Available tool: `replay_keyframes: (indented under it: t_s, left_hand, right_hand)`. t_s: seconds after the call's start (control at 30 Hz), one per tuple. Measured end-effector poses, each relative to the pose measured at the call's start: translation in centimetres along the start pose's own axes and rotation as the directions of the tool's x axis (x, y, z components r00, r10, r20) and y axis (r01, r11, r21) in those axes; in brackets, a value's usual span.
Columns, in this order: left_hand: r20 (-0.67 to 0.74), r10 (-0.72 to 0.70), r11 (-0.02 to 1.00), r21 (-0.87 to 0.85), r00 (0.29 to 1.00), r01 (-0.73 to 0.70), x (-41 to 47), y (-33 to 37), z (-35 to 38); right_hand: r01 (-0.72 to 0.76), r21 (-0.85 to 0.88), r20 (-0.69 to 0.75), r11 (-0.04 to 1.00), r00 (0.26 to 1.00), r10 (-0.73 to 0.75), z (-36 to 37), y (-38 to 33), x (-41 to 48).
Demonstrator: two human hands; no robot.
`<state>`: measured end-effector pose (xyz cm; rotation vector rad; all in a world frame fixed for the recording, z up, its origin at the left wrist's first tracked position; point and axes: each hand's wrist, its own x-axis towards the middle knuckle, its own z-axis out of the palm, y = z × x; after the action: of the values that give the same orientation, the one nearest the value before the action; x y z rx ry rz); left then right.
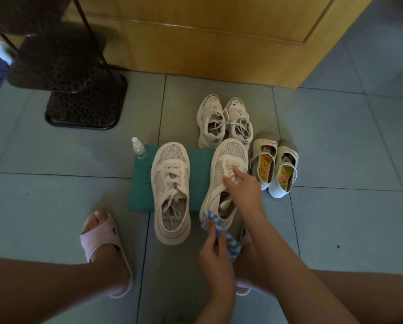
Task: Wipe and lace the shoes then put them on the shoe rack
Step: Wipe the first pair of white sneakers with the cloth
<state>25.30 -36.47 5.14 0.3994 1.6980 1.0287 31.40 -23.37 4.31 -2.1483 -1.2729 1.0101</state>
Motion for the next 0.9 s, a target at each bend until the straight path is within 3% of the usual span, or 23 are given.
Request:
replay_keyframes:
  t_s: [0.4,0.5,0.6,0.77,0.9]
  left_hand:
    - [0.130,-0.029,0.999,-0.010,0.991,0.031,-0.5,1.2,-1.3]
    - [0.062,-0.030,0.999,-0.013,0.998,0.031,0.5,3.0,-2.9]
    - [0.014,0.036,0.999,0.005,0.999,-0.036,2.1,6.2,-3.6]
    - [0.107,0.203,0.977,0.051,0.973,-0.209,4.6,10.8,-2.5]
    - [0.154,0.244,0.961,0.091,0.957,-0.259,6.0,12.8,-1.8]
  right_hand:
    - [-0.006,-0.007,0.066,1.000,0.998,0.006,-0.6,-0.2,-0.1]
    - [-0.006,-0.007,0.096,1.000,0.995,0.007,-0.9,-0.2,0.0]
    - [-0.010,-0.002,0.103,1.000,0.995,0.010,-0.9,-0.1,-0.1]
    - [0.004,-0.021,0.147,1.000,0.989,0.000,-0.7,-0.1,-0.2]
    - [0.061,-0.017,0.187,0.998,0.981,-0.056,-0.5,-0.6,-0.2]
